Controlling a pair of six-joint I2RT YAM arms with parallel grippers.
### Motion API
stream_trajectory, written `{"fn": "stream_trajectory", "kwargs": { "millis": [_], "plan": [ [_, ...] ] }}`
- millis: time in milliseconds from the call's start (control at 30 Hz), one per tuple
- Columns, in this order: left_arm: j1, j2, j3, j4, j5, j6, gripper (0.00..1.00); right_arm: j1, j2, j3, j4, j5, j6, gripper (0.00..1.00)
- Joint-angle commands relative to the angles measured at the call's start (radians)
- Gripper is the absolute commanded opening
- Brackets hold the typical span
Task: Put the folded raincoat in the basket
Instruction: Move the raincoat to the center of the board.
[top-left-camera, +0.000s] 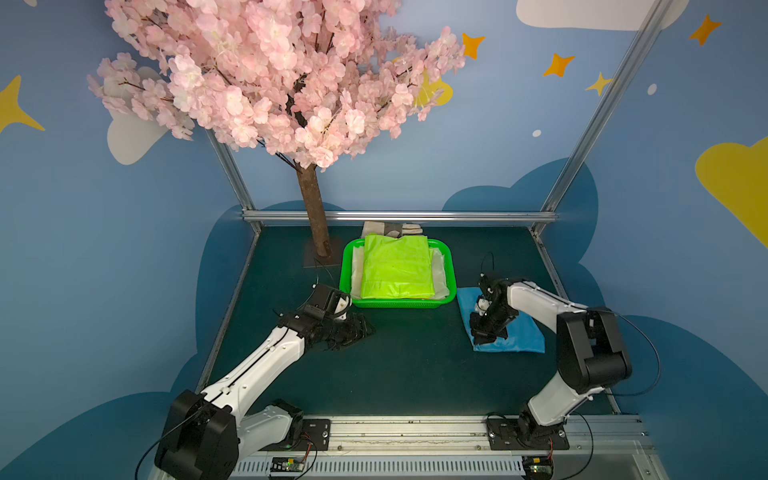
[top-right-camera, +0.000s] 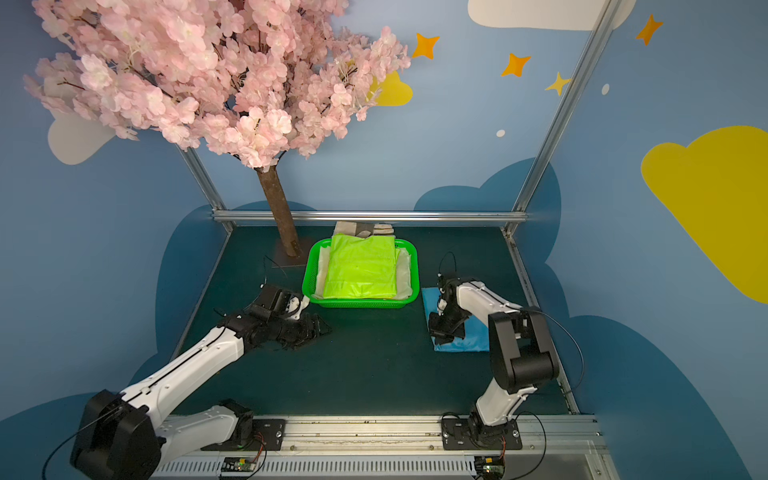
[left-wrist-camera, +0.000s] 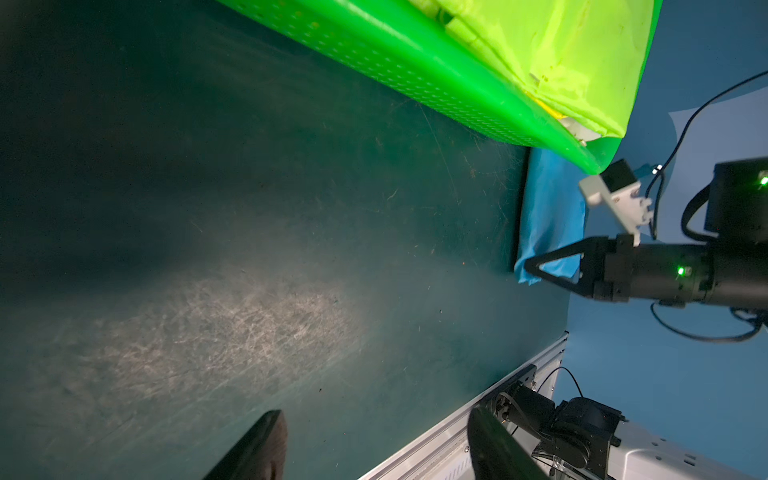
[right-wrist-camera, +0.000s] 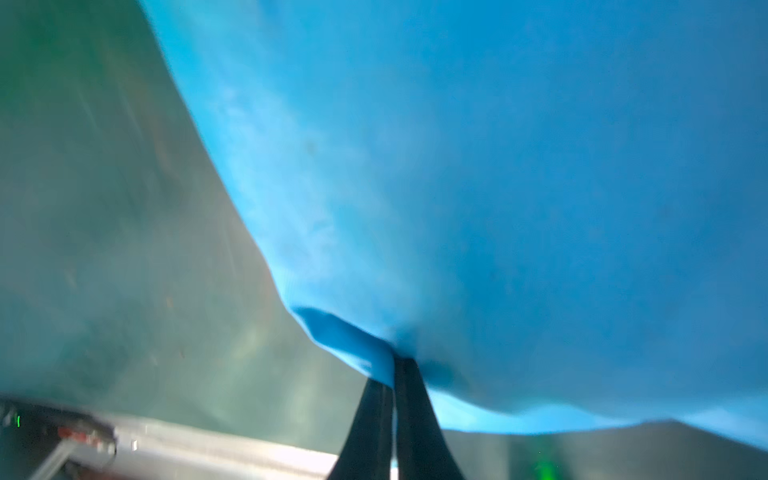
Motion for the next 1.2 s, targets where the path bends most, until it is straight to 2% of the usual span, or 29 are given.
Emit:
{"fn": "stream_trajectory", "kwargs": {
  "millis": [0, 167, 267, 533, 667, 767, 833, 900, 933, 1033, 1167],
  "plan": [
    [-0.003, -0.004, 0.023, -0.030, 0.000, -0.006, 0.72, 0.074, -0.100, -0.108, 0.057, -0.116, 0.044, 0.09],
    [-0.004, 0.004, 0.011, -0.025, 0.003, -0.022, 0.73, 0.243, -0.246, -0.228, 0.091, -0.162, 0.153, 0.09],
    [-0.006, -0.001, -0.003, -0.002, 0.011, -0.036, 0.73, 0.346, -0.267, -0.231, 0.128, -0.152, 0.209, 0.09],
    [-0.014, -0.012, -0.030, 0.022, 0.015, -0.051, 0.73, 0.637, -0.026, 0.006, 0.234, -0.137, 0.291, 0.08],
    [-0.007, -0.026, -0.026, -0.052, -0.094, 0.000, 0.74, 0.775, 0.149, 0.224, 0.245, -0.143, 0.312, 0.07],
    [0.025, -0.024, -0.053, -0.045, -0.065, 0.012, 0.74, 0.856, 0.248, 0.379, 0.202, -0.118, 0.291, 0.09],
    [0.033, -0.018, -0.069, -0.034, -0.038, 0.019, 0.74, 0.879, 0.269, 0.425, 0.192, -0.113, 0.284, 0.23],
    [0.039, -0.017, -0.083, -0.027, -0.029, 0.024, 0.75, 0.883, 0.238, 0.412, 0.216, -0.117, 0.280, 0.39],
    [0.039, -0.017, -0.091, -0.021, -0.022, 0.025, 0.75, 0.879, 0.215, 0.395, 0.220, -0.114, 0.279, 0.44],
    [0.043, -0.013, -0.123, 0.034, 0.023, 0.011, 0.76, 0.842, 0.097, 0.308, 0.212, -0.084, 0.270, 0.50],
    [0.030, 0.022, -0.152, 0.139, 0.110, -0.002, 0.76, 0.703, -0.128, 0.104, 0.175, -0.045, 0.301, 0.52]
  ]
}}
